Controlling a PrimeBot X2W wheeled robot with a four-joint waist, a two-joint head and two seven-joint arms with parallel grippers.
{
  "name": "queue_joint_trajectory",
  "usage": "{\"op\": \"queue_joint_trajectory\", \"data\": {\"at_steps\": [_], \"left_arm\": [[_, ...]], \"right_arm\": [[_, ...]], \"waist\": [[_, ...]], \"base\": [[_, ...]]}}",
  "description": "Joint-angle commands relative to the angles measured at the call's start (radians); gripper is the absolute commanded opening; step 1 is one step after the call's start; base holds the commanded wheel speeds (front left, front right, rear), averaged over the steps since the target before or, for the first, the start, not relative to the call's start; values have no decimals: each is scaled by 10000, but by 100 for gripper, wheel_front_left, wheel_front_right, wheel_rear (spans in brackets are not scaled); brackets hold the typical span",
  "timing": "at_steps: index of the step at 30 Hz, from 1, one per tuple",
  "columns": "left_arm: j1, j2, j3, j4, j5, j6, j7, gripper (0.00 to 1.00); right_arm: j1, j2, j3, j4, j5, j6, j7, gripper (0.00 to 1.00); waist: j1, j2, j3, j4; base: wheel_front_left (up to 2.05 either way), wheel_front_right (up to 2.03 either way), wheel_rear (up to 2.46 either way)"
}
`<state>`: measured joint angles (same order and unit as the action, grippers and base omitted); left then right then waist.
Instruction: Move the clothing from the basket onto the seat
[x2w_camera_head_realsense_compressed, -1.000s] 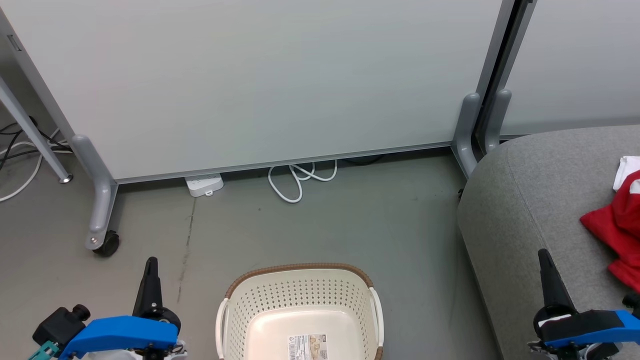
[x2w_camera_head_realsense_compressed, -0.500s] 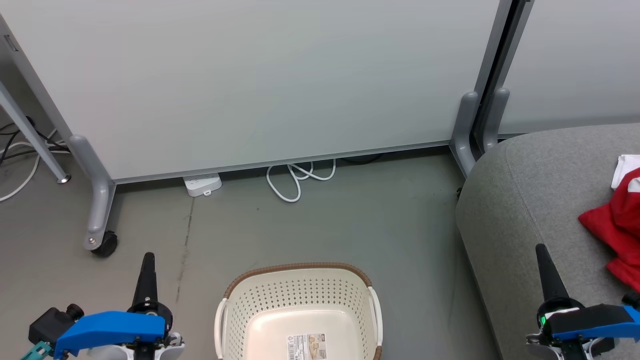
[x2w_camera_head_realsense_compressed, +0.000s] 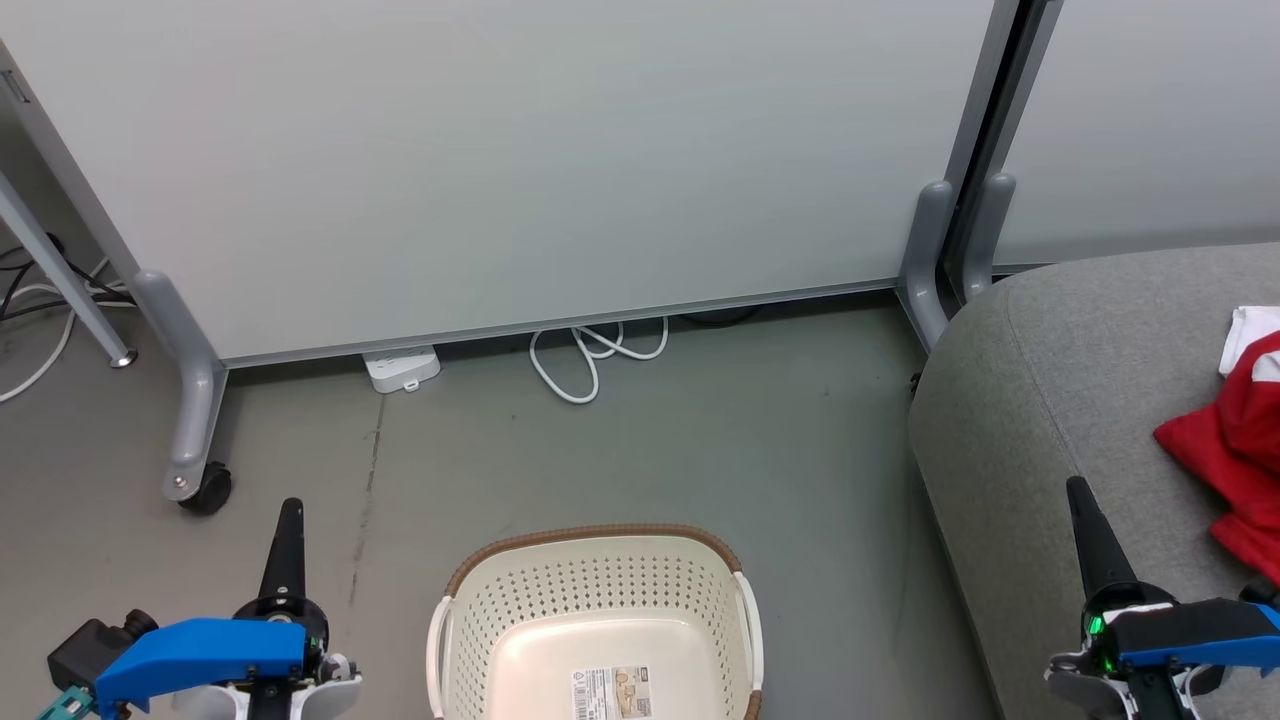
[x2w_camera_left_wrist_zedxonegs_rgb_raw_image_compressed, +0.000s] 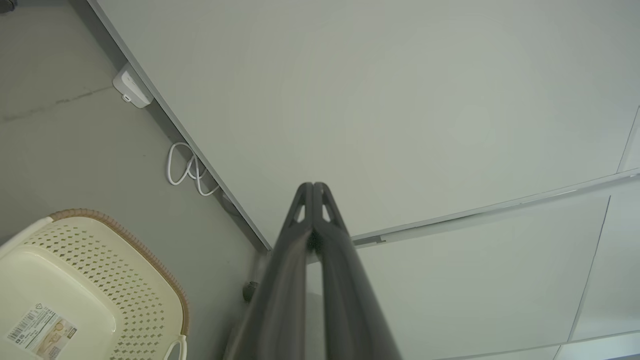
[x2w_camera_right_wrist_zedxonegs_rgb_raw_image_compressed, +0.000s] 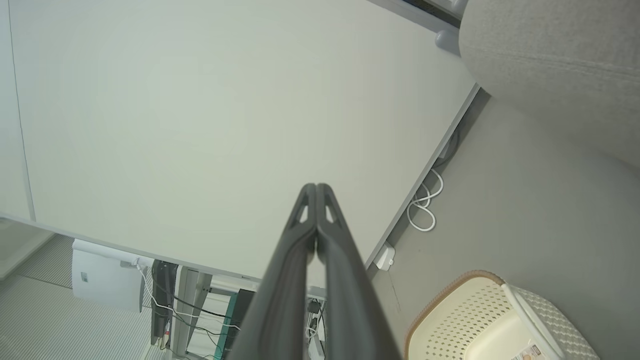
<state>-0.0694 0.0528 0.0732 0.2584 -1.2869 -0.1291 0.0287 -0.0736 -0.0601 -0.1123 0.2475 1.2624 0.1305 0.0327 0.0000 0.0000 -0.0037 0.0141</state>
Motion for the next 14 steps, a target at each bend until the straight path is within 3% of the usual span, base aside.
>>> {"op": "queue_joint_trajectory", "data": {"at_steps": [1,14], "left_arm": [[-249,23,56,-90,-272,-19,79,0],[-314,15,192,-114,-1361,-22,356,0]], "right_arm": [[-169,15,-21,-65,300,3,65,0],[-289,49,-26,-52,1460,3,355,0]], "waist": [[0,0,2,-5],[0,0,22,-49]], "base": [[0,0,0],[0,0,0]]}}
